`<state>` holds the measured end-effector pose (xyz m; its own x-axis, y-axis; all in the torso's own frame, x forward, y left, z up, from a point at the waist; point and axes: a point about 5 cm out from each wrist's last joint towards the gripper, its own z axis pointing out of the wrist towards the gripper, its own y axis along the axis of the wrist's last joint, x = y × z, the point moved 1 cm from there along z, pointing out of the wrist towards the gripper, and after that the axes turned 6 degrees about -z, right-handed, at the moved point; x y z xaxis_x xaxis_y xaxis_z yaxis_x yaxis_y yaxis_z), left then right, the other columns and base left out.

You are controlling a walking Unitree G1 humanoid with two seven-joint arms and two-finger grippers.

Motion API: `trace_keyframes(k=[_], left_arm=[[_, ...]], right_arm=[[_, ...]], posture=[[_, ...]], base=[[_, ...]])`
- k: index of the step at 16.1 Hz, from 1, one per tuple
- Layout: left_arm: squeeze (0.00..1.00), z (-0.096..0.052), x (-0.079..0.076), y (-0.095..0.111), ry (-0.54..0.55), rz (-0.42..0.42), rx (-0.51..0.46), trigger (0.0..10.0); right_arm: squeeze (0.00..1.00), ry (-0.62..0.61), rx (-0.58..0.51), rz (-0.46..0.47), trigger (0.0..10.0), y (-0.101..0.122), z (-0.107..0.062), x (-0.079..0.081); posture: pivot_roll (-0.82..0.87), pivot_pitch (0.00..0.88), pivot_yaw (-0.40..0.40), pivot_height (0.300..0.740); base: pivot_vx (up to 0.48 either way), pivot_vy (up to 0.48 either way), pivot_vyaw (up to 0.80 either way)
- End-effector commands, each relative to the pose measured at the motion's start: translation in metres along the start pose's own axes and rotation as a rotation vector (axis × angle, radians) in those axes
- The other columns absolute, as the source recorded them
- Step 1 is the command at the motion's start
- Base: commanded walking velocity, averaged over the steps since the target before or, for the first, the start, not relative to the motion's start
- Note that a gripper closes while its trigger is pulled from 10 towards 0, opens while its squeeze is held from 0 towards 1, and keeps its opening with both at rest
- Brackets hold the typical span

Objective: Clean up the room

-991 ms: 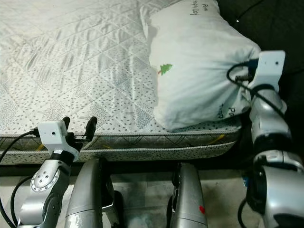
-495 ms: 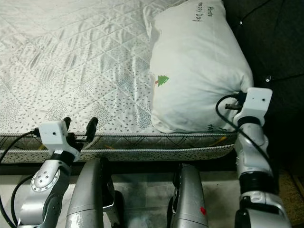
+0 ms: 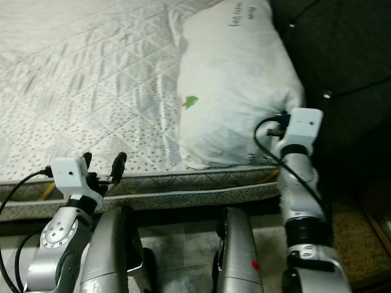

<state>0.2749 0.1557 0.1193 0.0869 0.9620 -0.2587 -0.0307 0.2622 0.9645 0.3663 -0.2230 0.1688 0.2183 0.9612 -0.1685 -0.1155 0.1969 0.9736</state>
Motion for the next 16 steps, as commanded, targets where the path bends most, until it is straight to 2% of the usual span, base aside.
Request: trace_keyframes(k=[1,3,4,7,11,13,16], left_arm=[[0.00,-0.003,0.000,-0.003,0.007,0.003,0.009,10.0],[0.00,-0.003,0.000,-0.003,0.006,0.002,0.010,10.0],[0.00,-0.004,-0.001,-0.003,0.005,0.000,0.010,10.0],[0.00,-0.006,-0.002,-0.003,0.005,-0.004,0.011,10.0],[0.00,-0.009,-0.006,-0.005,0.011,-0.020,0.005,10.0],[0.00,-0.011,-0.006,-0.004,0.017,-0.023,0.002,10.0],[0.00,-0.012,-0.004,-0.001,0.025,-0.017,-0.011,10.0]], right_arm=[[1.00,0.044,-0.024,-0.020,10.0,0.004,-0.005,0.015],[1.00,0.029,-0.042,-0.048,10.0,0.005,-0.008,0.013],[1.00,0.014,-0.090,-0.108,10.0,0.011,-0.009,0.009],[1.00,-0.015,-0.130,-0.145,10.0,0.023,-0.006,0.005],[1.00,-0.014,-0.122,-0.167,10.0,0.020,-0.009,0.006],[1.00,-0.035,-0.185,-0.212,10.0,0.033,-0.010,0.006],[1.00,-0.016,-0.234,-0.187,10.0,0.047,-0.015,0.017]], posture=[[0.11,0.185,0.000,0.522],[0.11,0.187,-0.002,0.522],[0.10,0.193,-0.005,0.522],[0.10,0.205,-0.010,0.522],[0.10,0.203,-0.023,0.522],[0.10,0.201,-0.028,0.522],[0.10,0.201,-0.041,0.522]], base=[[0.000,0.000,0.00],[0.000,0.000,0.00],[0.000,0.000,0.00],[0.000,0.000,0.00],[0.000,0.000,0.00],[0.000,0.000,0.00],[0.000,0.000,0.00]])
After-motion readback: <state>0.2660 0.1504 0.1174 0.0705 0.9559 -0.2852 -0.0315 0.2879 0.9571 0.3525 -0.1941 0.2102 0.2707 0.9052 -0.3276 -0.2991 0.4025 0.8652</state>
